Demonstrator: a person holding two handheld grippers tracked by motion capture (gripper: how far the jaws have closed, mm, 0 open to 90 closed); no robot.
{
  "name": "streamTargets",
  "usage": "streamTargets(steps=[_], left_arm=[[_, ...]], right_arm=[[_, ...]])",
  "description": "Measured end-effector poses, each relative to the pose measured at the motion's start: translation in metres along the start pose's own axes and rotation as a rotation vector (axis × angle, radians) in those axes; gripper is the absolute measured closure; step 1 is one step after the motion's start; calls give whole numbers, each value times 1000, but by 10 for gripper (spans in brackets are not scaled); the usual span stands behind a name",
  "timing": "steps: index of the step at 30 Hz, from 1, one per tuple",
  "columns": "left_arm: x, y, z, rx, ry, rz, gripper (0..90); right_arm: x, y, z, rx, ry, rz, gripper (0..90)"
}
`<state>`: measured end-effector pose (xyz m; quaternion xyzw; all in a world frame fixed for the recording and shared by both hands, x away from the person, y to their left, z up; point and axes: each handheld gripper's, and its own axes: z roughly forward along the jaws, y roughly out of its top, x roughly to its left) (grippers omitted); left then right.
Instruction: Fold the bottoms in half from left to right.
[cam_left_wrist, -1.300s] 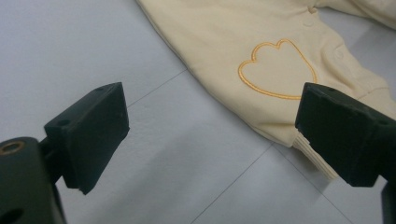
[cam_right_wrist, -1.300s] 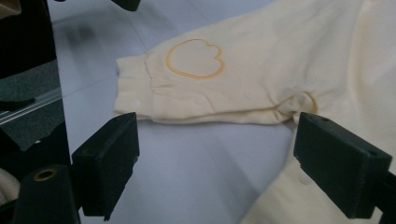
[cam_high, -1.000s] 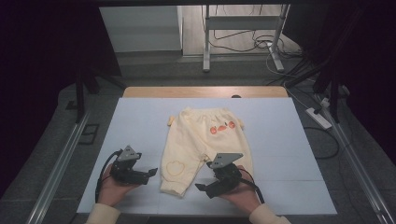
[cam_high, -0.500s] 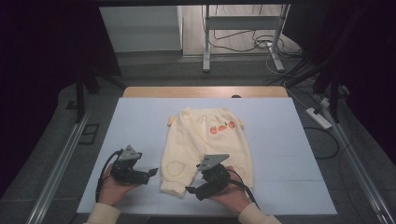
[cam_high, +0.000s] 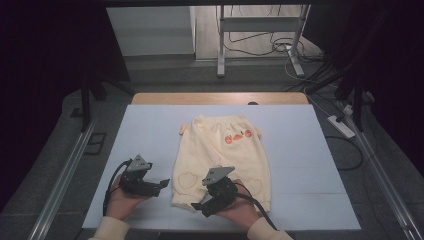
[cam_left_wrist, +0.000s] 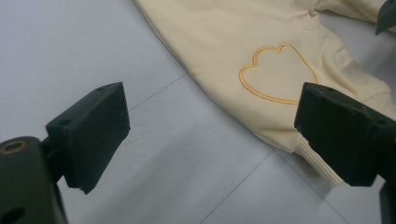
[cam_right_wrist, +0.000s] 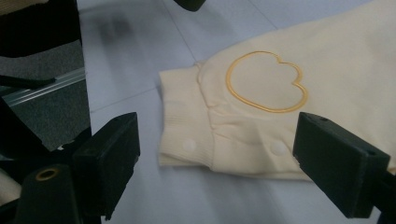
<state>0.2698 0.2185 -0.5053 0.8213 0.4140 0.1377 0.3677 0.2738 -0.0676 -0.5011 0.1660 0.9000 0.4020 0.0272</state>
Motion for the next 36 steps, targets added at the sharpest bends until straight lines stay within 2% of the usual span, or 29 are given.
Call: streamTargets(steps=[16, 21, 29, 32, 33, 34, 36], left_arm=[[3, 0, 0, -5, 0, -8, 102], [3, 0, 0, -6, -3, -11, 102], [3, 1, 0, -7, -4, -11, 102], [4, 1, 0, -11, -2, -12, 103], [4, 1, 0, -11, -2, -12, 103], [4, 1, -1, -14, -3, -12, 103], [4, 1, -1, -11, -4, -10, 103]], right_arm=[[15, 17, 29, 32, 29, -40, 150], [17, 20, 35, 42, 55, -43, 177], [24, 23, 47, 52, 50, -69, 207], [28, 27, 55, 82, 36, -102, 220], [28, 27, 55, 82, 36, -102, 220], [29, 28, 59, 110, 13, -109, 242], [28, 27, 64, 130, 4, -104, 244]])
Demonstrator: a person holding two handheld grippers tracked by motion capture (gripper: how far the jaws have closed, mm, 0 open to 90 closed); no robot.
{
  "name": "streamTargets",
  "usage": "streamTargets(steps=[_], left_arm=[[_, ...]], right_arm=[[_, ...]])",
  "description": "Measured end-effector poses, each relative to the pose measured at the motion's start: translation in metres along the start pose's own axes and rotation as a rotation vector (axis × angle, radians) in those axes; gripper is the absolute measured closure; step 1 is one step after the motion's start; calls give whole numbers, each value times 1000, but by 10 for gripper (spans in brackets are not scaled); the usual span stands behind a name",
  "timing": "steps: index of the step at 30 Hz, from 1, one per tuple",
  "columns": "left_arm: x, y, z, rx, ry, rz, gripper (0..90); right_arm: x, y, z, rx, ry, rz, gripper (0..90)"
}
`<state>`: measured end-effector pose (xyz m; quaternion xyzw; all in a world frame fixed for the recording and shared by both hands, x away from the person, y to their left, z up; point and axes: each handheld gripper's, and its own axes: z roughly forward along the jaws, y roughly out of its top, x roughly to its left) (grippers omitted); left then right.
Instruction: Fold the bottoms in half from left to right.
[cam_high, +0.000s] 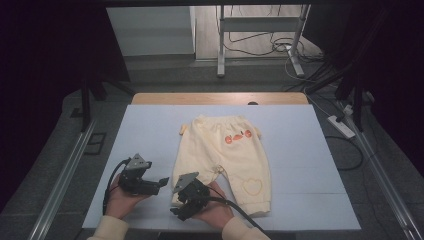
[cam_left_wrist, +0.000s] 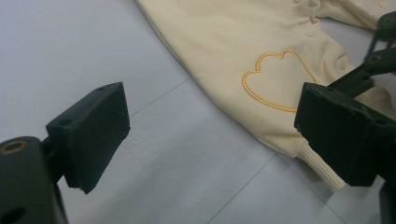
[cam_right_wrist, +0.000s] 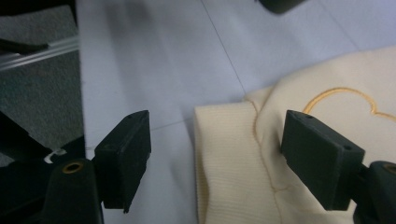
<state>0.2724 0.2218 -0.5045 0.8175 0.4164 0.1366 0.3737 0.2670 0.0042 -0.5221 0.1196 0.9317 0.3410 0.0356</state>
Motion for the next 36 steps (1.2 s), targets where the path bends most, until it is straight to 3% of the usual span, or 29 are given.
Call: streamTargets(steps=[5, 9, 12, 18, 20, 21, 23, 26, 30, 36], left_arm=[[0, 0, 0, 4, 0, 1, 103], [0, 0, 1, 7, 2, -1, 103], [0, 0, 1, 8, 3, 0, 103], [0, 0, 1, 5, 6, -1, 102], [0, 0, 1, 5, 6, -1, 102], [0, 0, 1, 7, 7, 0, 102], [1, 0, 1, 0, -4, -4, 102], [1, 1, 1, -10, -10, -10, 102], [1, 1, 1, -9, -9, -10, 103], [0, 1, 2, -5, -7, -7, 103]], right_arm=[[-1, -2, 7, 25, -23, 15, 256], [4, -1, 10, 52, -70, -32, 278], [5, -1, 10, 47, -79, -30, 281], [0, -1, 8, 43, -124, 1, 493], [0, -1, 7, 40, -129, -1, 527], [-2, -1, 5, 49, -138, -10, 618], [-1, 0, 3, 77, -172, -37, 698], [-2, 2, -1, 83, -166, -57, 744], [-3, 0, -6, 37, -138, -14, 759], [-1, -3, -14, -12, -129, -2, 765]])
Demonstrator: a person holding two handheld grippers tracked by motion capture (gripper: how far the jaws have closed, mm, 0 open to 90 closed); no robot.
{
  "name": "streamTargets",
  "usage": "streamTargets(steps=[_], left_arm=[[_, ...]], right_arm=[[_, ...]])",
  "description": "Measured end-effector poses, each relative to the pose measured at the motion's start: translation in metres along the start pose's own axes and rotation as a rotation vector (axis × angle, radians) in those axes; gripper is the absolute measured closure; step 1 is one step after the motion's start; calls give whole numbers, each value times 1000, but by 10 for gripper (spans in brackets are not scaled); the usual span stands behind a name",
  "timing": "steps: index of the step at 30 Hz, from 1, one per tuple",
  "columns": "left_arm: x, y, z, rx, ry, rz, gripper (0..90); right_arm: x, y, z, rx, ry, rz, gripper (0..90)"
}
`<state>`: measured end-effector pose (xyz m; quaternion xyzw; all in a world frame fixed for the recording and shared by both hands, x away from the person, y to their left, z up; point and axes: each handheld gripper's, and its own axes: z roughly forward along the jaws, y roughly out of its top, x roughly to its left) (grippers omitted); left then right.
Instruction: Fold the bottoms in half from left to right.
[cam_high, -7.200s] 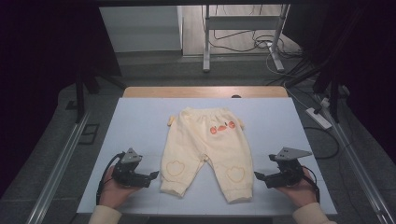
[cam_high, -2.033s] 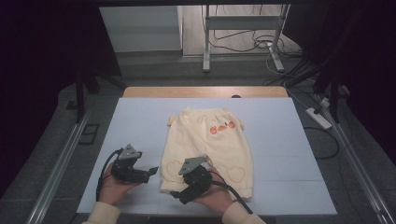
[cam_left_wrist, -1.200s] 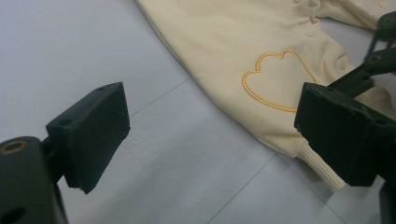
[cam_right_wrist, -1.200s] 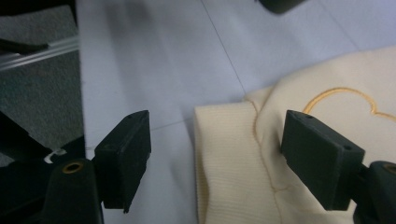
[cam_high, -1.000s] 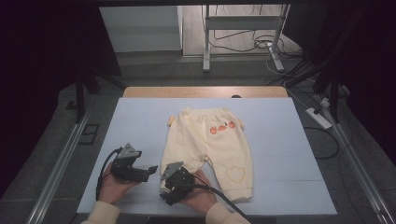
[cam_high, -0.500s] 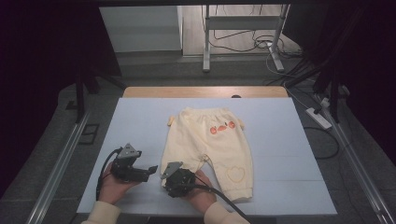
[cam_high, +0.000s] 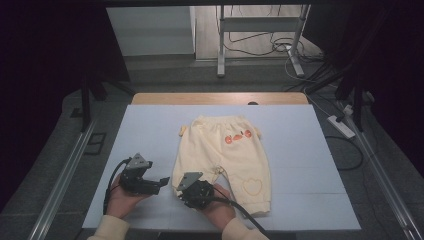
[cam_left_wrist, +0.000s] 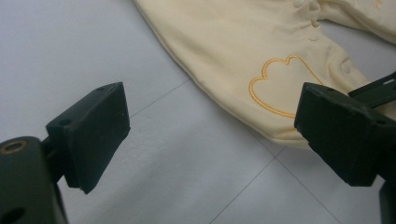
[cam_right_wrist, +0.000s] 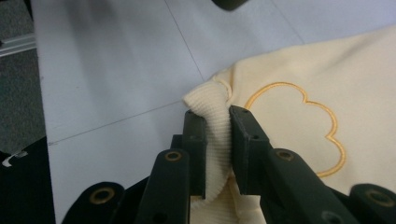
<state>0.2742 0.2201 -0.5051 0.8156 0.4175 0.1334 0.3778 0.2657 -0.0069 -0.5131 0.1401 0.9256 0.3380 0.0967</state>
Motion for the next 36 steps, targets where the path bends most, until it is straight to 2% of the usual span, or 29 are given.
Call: streamTargets(steps=[8, 9, 15, 18, 21, 26, 36], left_arm=[[1, 1, 2, 2, 1, -1, 106], [2, 2, 4, 4, 6, -7, 112], [6, 3, 8, 6, 9, -18, 120], [6, 8, 12, 22, 32, -13, 130], [8, 15, 16, 15, 31, -18, 135], [7, 25, 23, 21, 25, 3, 140], [8, 38, 33, 49, 24, 34, 144]], right_arm=[[-1, -2, -7, -22, 21, 14, 768], [1, -2, -7, -40, 27, 21, 768], [5, -5, -8, -36, 34, 20, 771], [4, -6, -10, -52, 47, 32, 772], [3, -5, -12, -45, 45, 31, 772], [5, -6, -13, -45, 47, 18, 772], [4, -8, -12, -53, 58, 34, 772]])
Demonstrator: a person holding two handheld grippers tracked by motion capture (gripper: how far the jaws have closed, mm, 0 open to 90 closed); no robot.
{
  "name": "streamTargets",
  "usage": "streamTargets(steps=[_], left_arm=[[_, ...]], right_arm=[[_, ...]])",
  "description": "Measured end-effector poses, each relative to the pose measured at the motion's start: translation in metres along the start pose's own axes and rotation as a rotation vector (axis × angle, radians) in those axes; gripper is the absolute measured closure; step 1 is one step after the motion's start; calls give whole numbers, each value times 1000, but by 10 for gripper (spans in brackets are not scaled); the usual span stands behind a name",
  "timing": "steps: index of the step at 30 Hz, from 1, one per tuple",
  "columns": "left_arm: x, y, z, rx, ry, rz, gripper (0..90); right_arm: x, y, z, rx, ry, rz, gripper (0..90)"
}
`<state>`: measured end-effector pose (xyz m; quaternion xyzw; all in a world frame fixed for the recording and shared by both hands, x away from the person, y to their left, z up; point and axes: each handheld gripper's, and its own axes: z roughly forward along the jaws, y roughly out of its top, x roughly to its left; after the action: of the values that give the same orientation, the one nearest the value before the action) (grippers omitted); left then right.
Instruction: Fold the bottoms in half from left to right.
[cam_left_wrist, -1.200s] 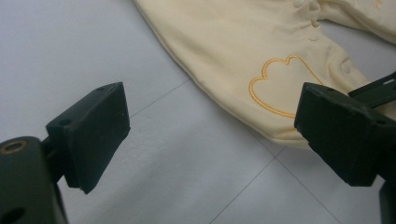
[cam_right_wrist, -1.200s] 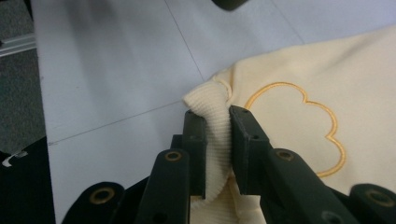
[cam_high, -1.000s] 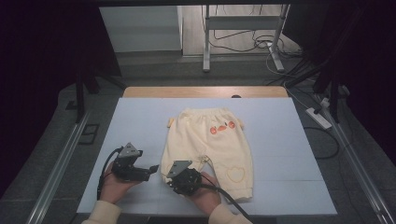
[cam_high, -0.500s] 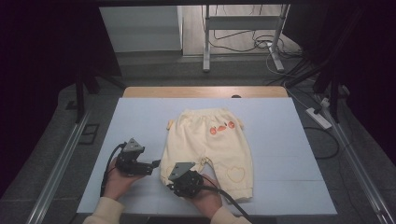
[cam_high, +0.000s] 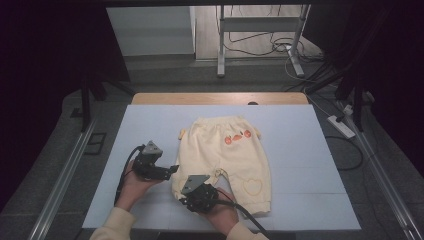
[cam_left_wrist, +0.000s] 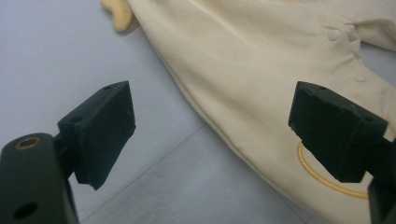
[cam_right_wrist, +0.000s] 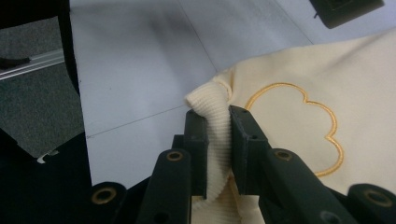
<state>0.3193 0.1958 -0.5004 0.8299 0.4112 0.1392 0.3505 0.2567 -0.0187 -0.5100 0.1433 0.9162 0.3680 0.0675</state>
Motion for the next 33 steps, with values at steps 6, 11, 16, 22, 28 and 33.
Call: streamTargets(steps=[6, 11, 16, 22, 28, 33], left_arm=[[-1, 7, 2, 3, 10, -5, 145], [-1, 18, 6, 8, 6, 6, 146], [1, 24, 8, 5, -10, -7, 152], [13, 33, 13, -2, -25, -42, 153], [28, 47, 19, -17, -35, -50, 156], [33, 53, 26, -9, -42, -52, 158]], right_arm=[[-2, -1, -1, -7, 3, -4, 772], [-3, -2, -2, -11, 14, -4, 772], [-4, -3, -3, -20, 26, 1, 772], [-5, -3, -3, -24, 29, 0, 771], [-5, -4, -4, -27, 30, -3, 772], [-5, -5, -2, -30, 35, 3, 772]])
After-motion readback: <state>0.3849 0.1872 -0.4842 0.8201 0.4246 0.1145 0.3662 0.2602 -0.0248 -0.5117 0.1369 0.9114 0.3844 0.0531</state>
